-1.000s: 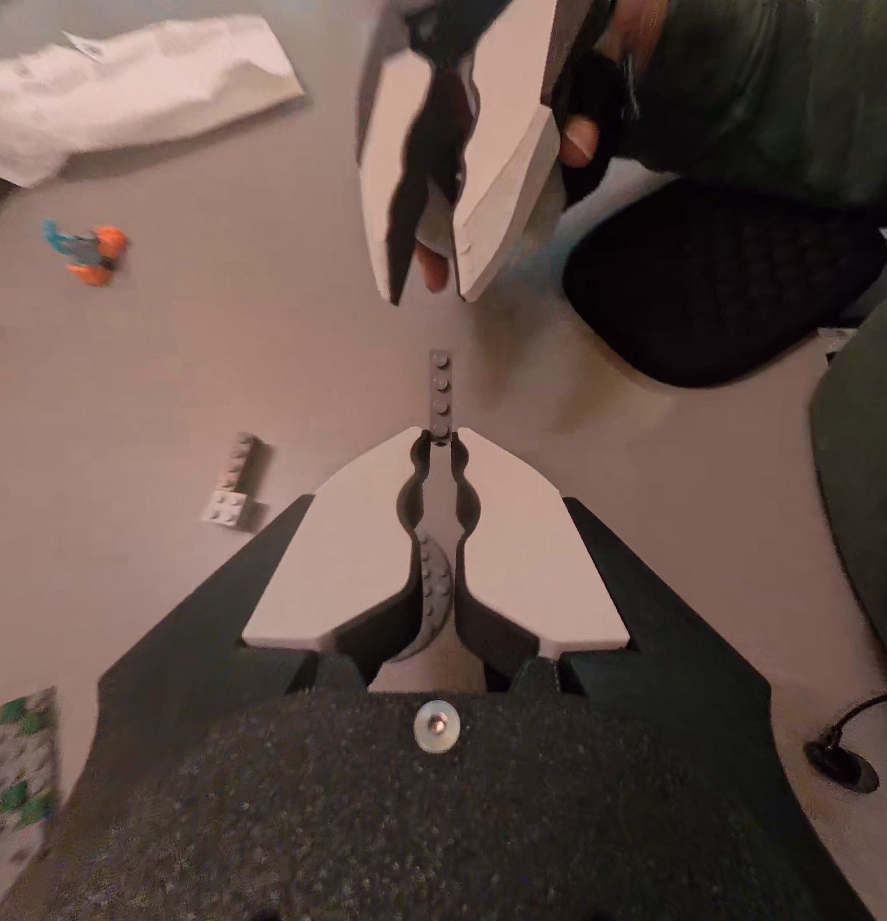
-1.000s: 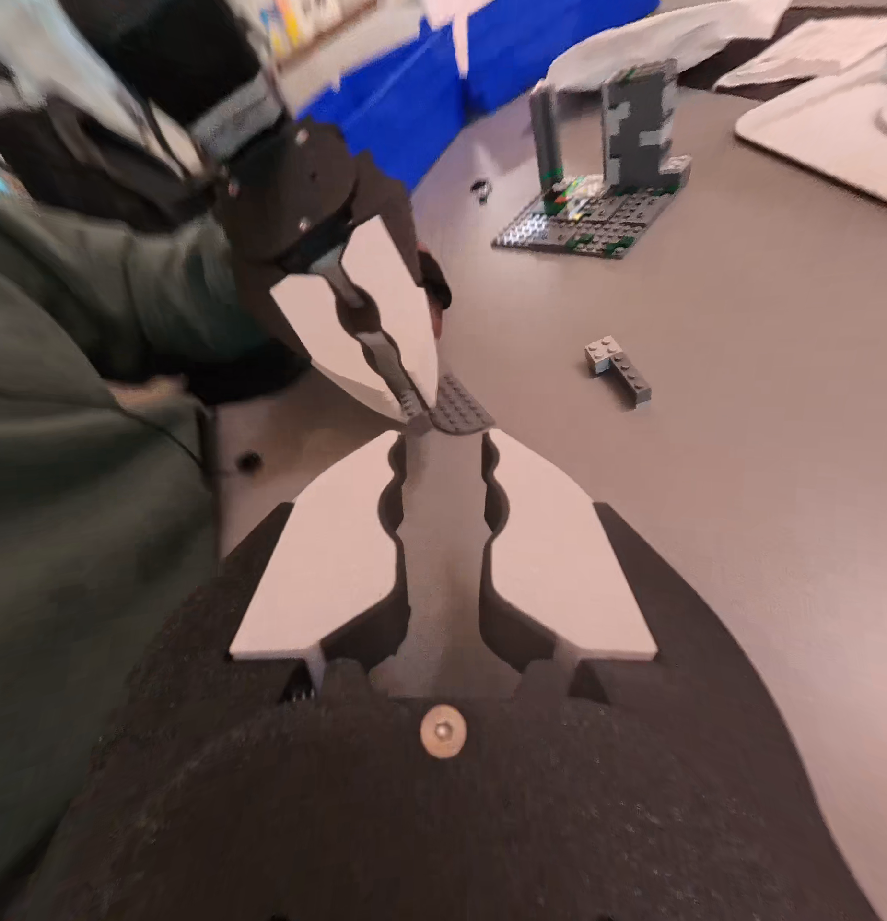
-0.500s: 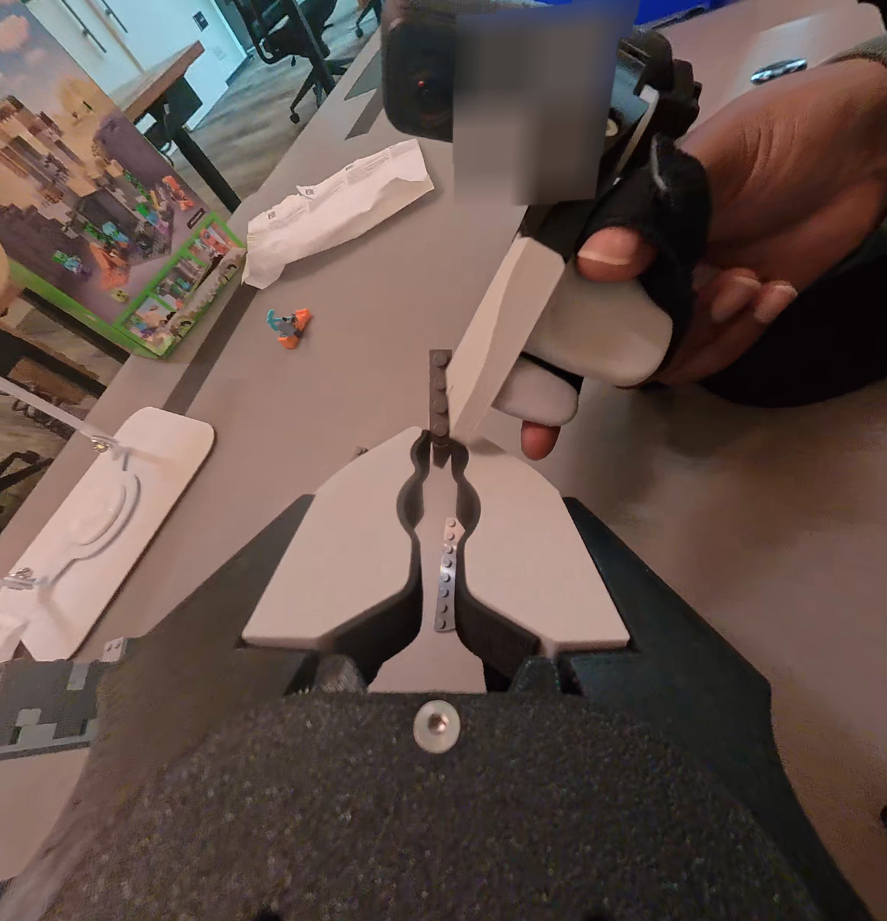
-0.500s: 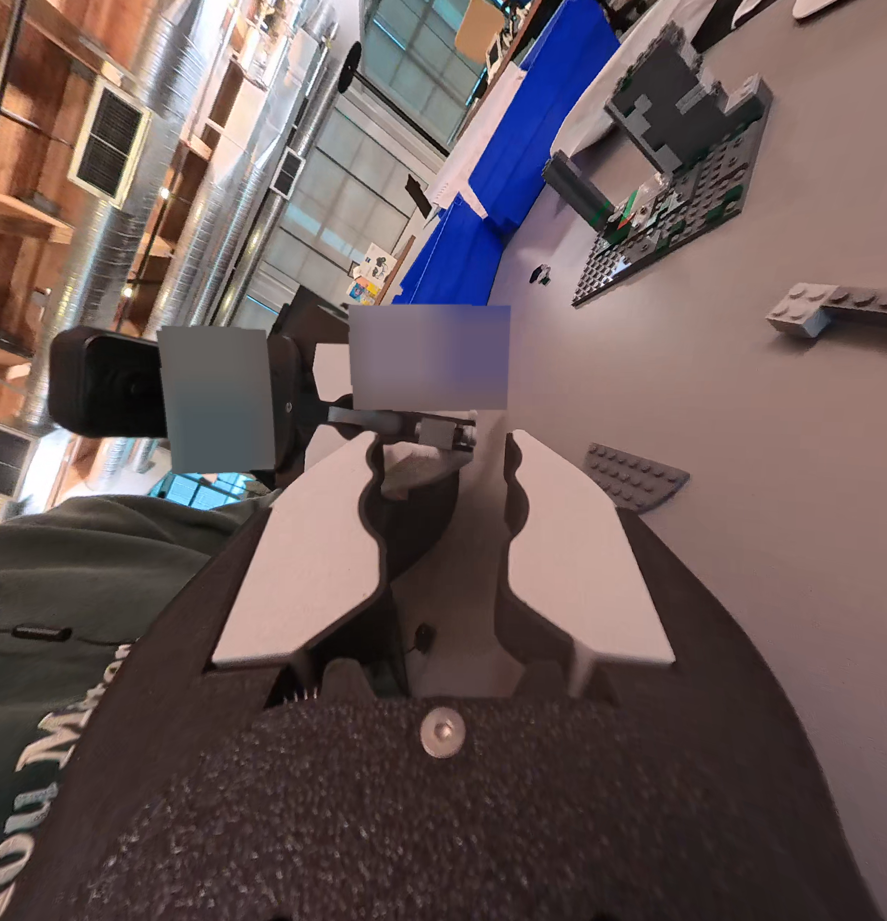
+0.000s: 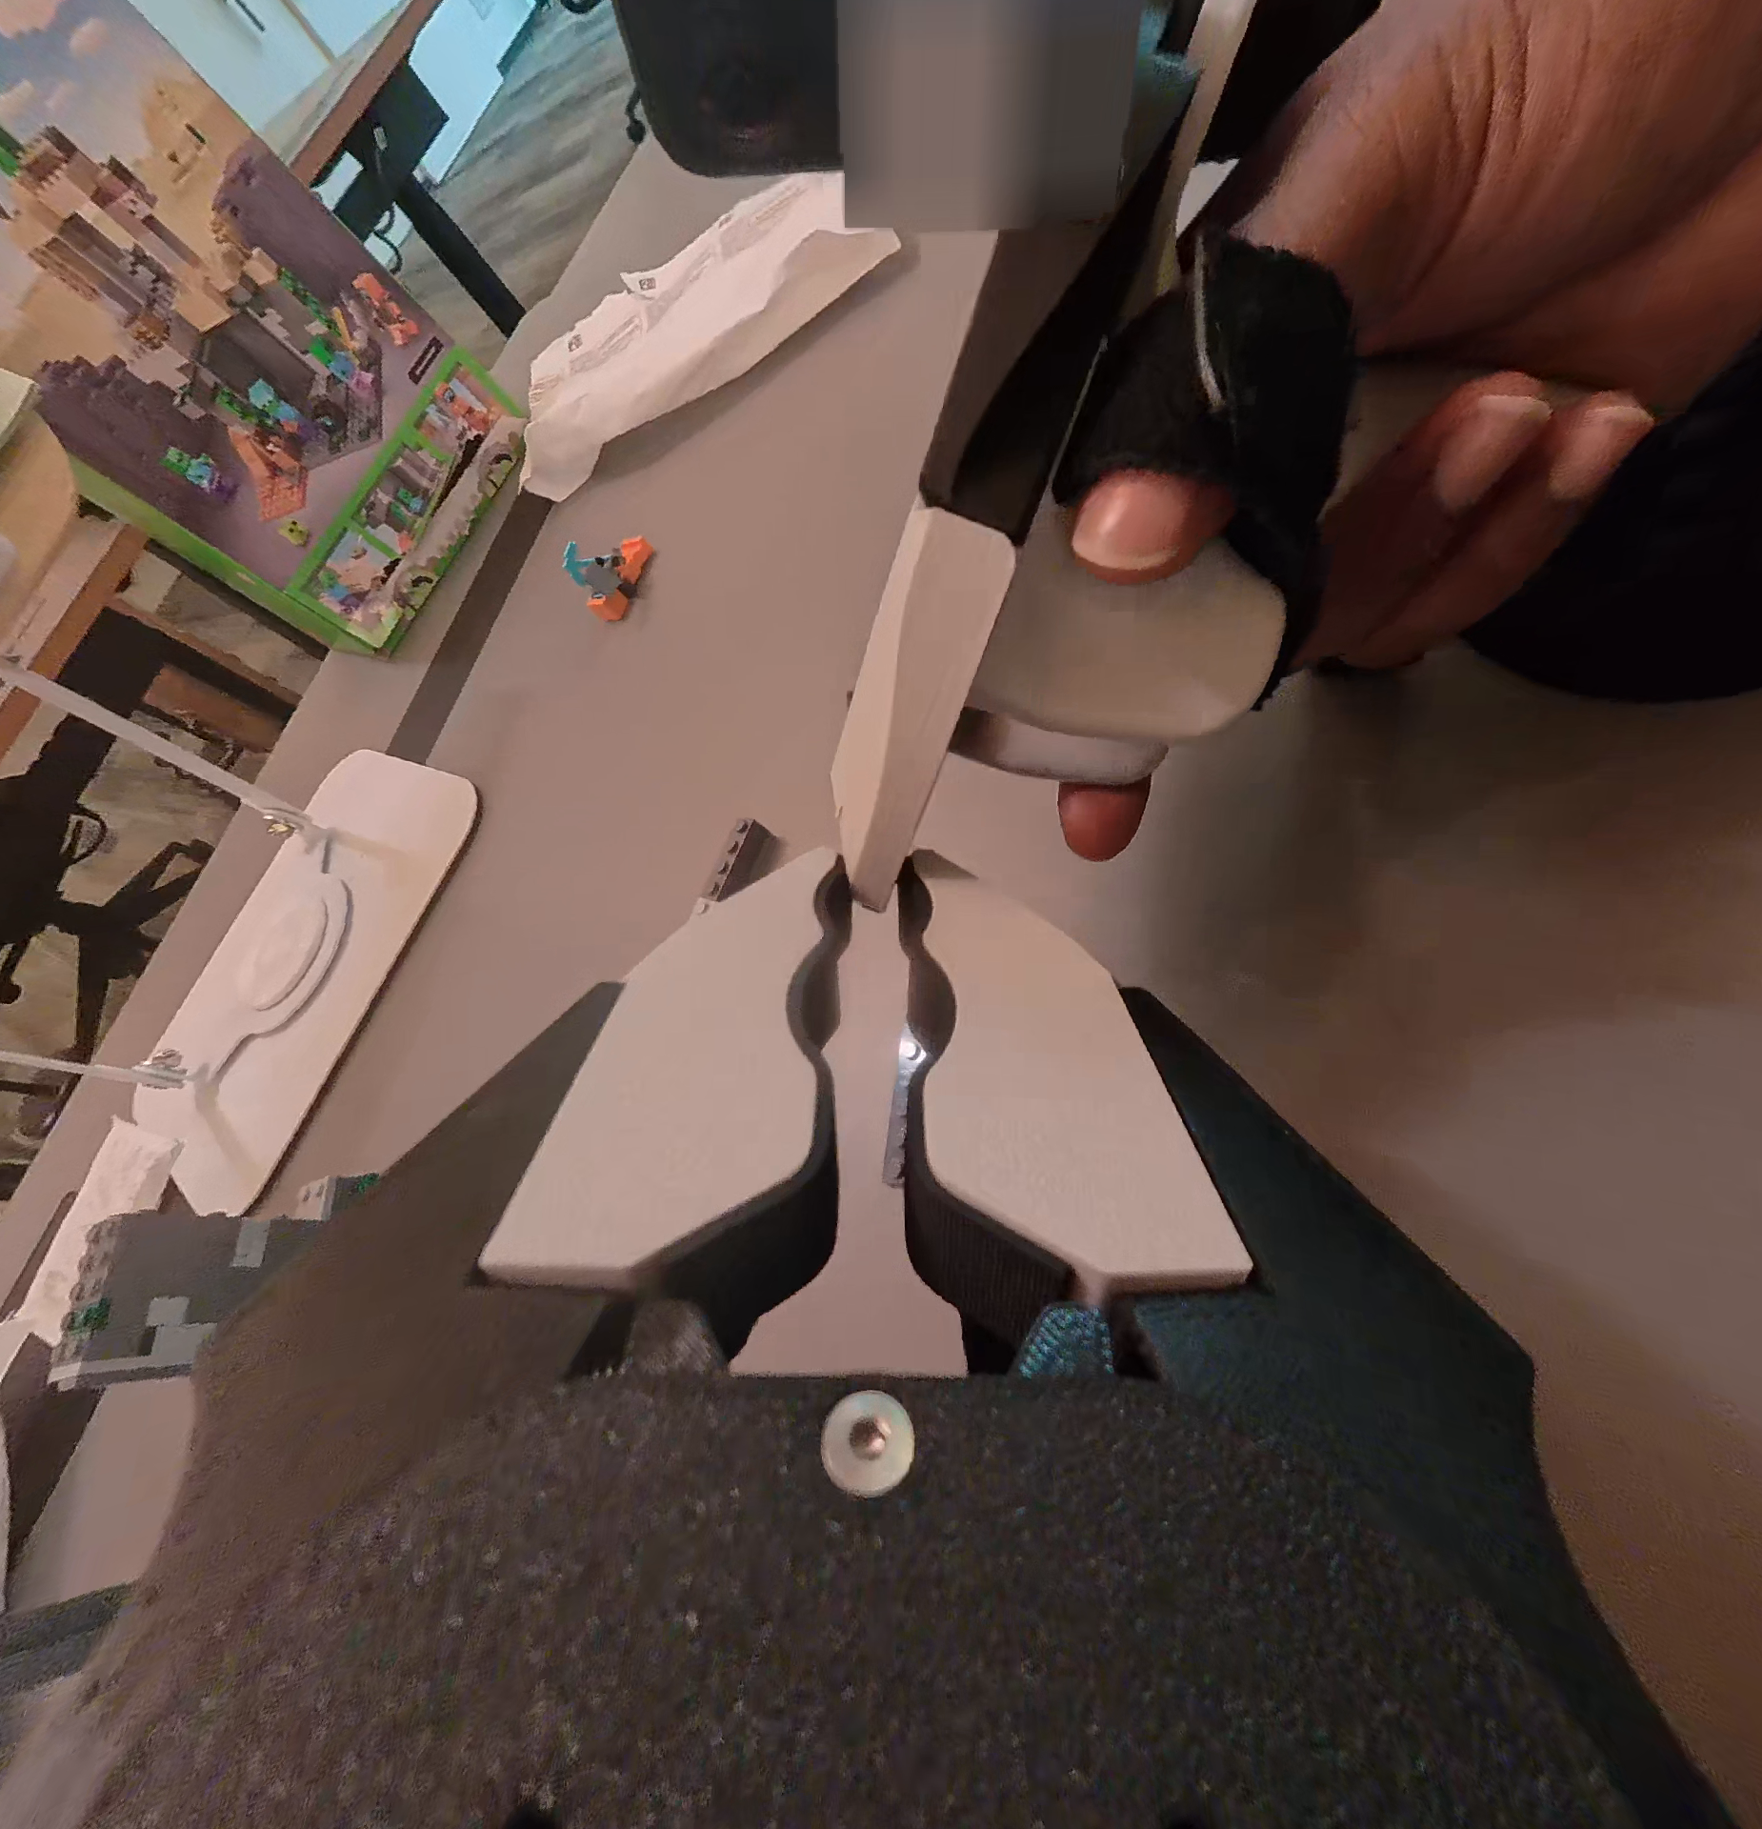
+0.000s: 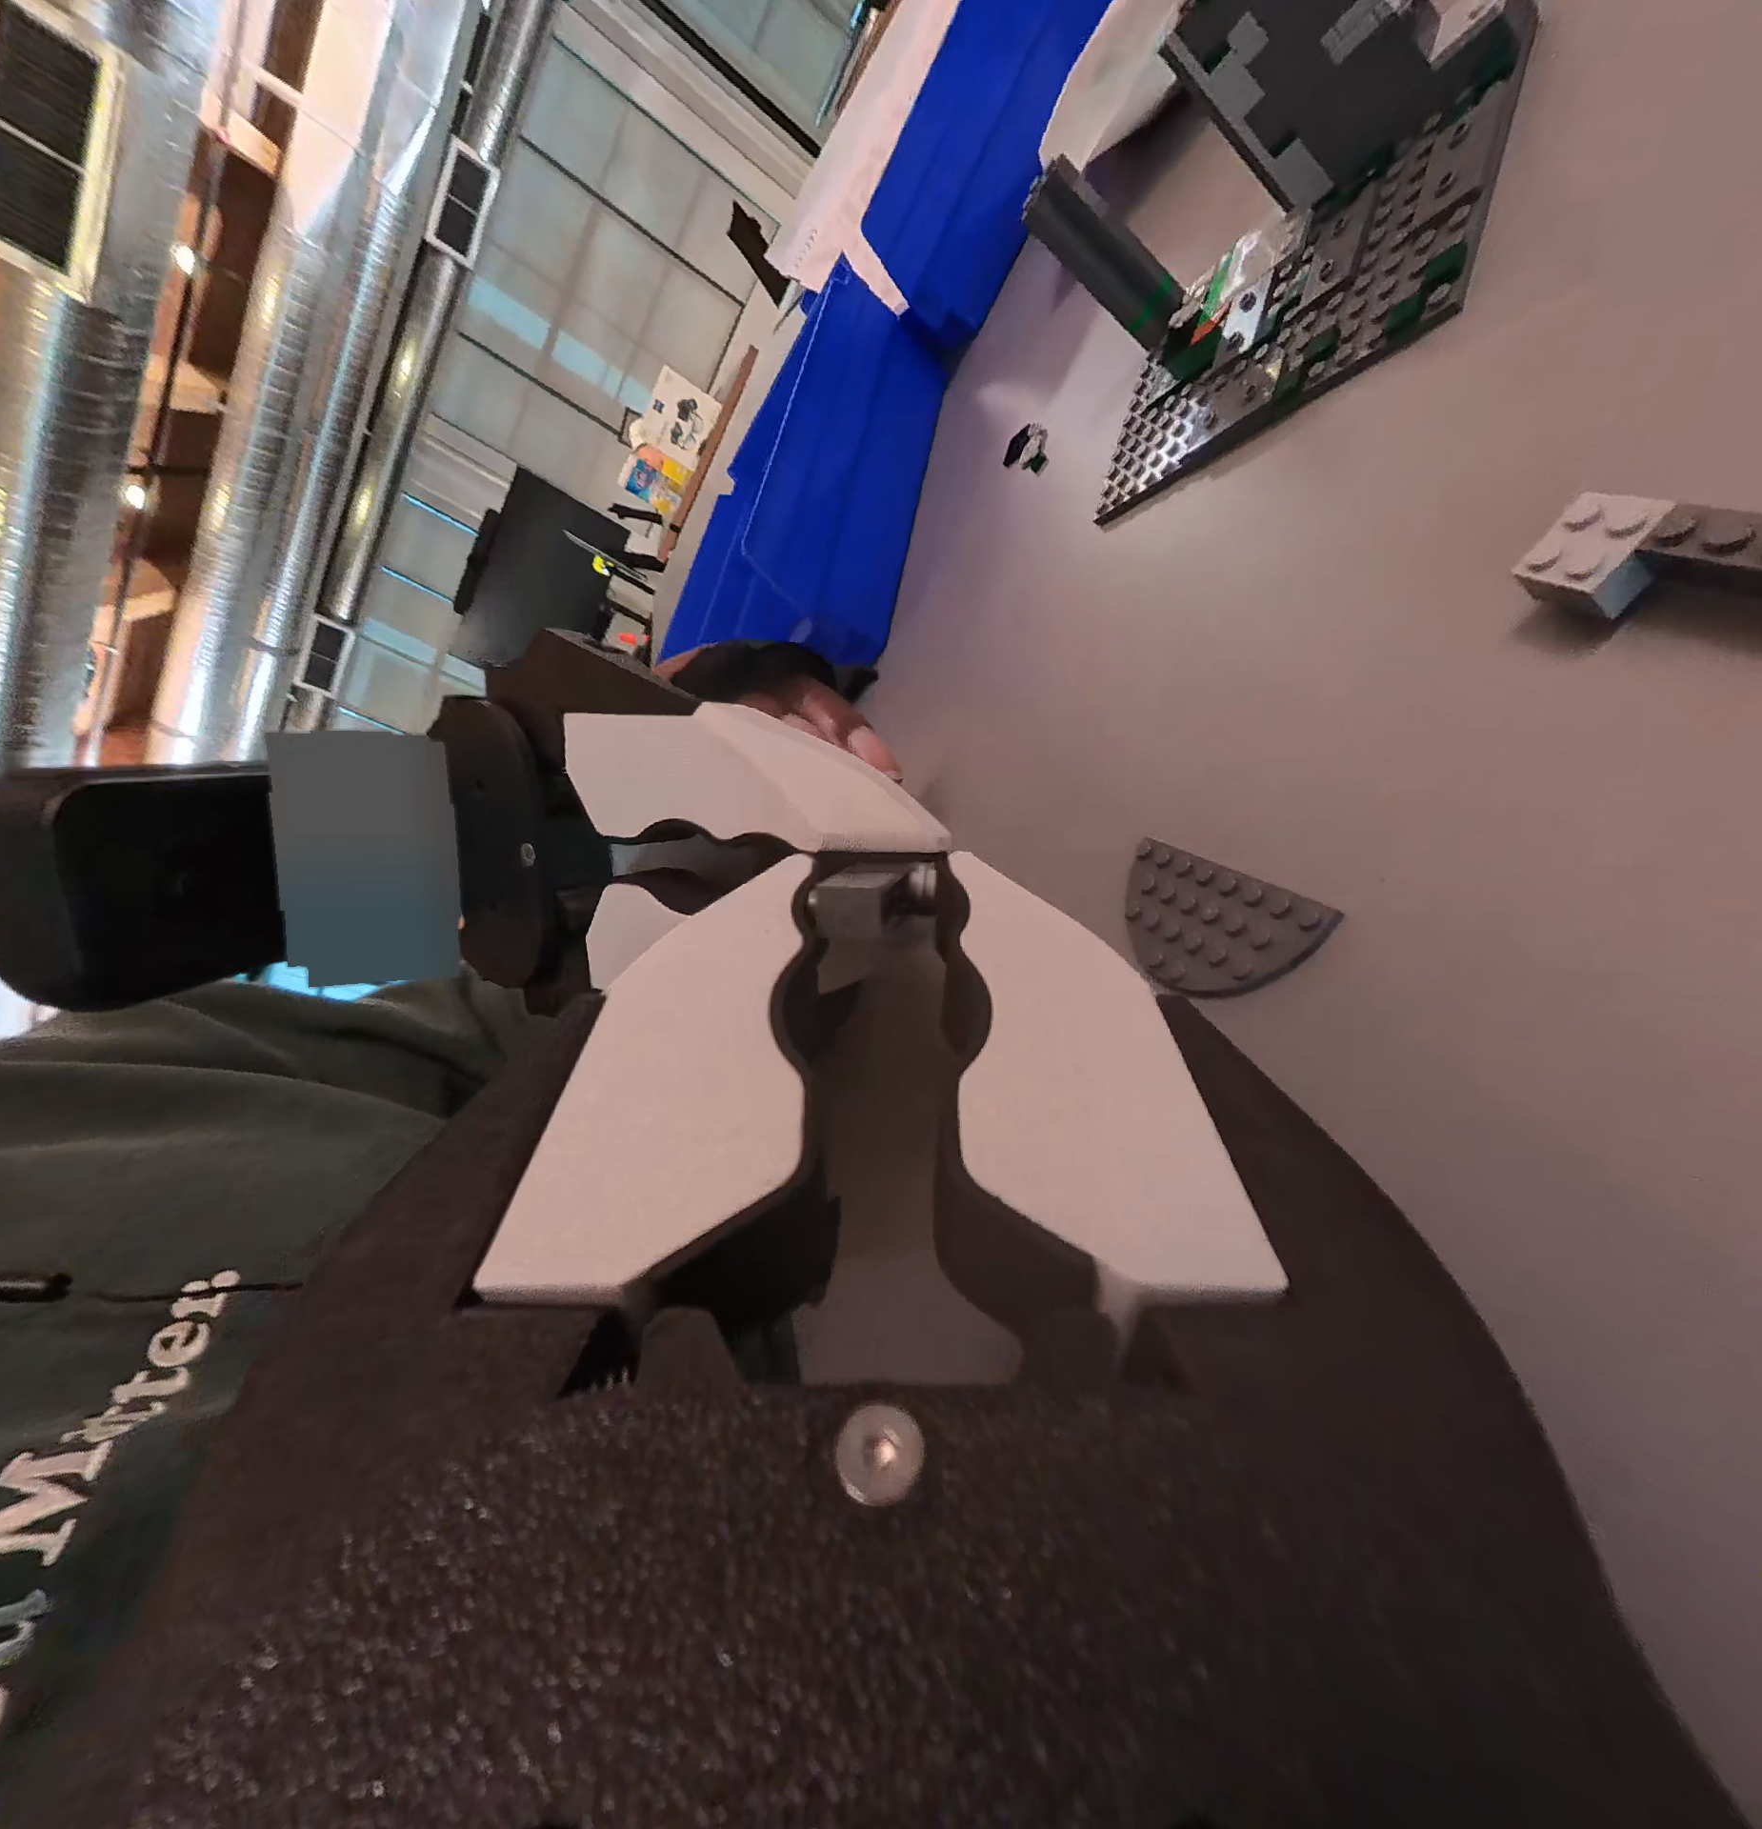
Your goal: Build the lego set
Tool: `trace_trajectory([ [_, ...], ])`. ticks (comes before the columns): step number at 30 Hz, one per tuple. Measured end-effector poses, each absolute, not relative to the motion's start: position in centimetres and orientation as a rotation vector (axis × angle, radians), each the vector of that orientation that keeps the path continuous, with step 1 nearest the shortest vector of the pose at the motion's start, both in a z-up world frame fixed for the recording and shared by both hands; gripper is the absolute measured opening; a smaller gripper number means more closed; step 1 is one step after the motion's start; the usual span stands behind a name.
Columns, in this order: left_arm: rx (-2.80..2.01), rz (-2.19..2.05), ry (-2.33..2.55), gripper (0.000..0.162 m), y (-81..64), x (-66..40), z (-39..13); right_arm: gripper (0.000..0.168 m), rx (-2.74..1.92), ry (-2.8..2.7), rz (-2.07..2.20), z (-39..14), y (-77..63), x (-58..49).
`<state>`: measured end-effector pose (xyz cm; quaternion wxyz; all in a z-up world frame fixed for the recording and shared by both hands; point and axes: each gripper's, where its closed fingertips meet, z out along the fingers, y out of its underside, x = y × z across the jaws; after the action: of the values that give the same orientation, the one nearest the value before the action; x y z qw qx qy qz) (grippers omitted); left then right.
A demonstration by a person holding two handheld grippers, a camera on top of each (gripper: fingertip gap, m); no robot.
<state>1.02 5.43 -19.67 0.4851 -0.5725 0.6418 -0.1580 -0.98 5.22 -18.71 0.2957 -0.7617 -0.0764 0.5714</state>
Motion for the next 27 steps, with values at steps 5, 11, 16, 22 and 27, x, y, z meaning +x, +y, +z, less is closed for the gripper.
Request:
trace_trajectory([
  [5,-1.369,-0.333,1.535,0.009,5.7,0.6,-19.3,0.017,-1.945,-0.26,1.499,-18.5,5.5,-1.4],
  [11,-1.338,-0.366,1.485,0.025,5.3,0.1,-17.8,0.017,-1.725,-0.385,1.463,-16.5,5.0,-0.9],
  [16,-1.423,-0.742,1.407,0.023,3.7,-0.1,-16.9,0.017,-1.592,-0.616,1.295,-15.3,3.7,-0.8],
  [22,-1.448,-1.138,1.32,0.018,2.6,-0.5,-15.4,0.016,-1.453,-0.807,1.175,-14.8,2.5,-0.9],
  [27,-1.435,-1.215,1.332,0.014,1.9,-0.6,-15.3,0.016,-1.364,-0.916,1.05,-14.5,1.7,-1.1],
])
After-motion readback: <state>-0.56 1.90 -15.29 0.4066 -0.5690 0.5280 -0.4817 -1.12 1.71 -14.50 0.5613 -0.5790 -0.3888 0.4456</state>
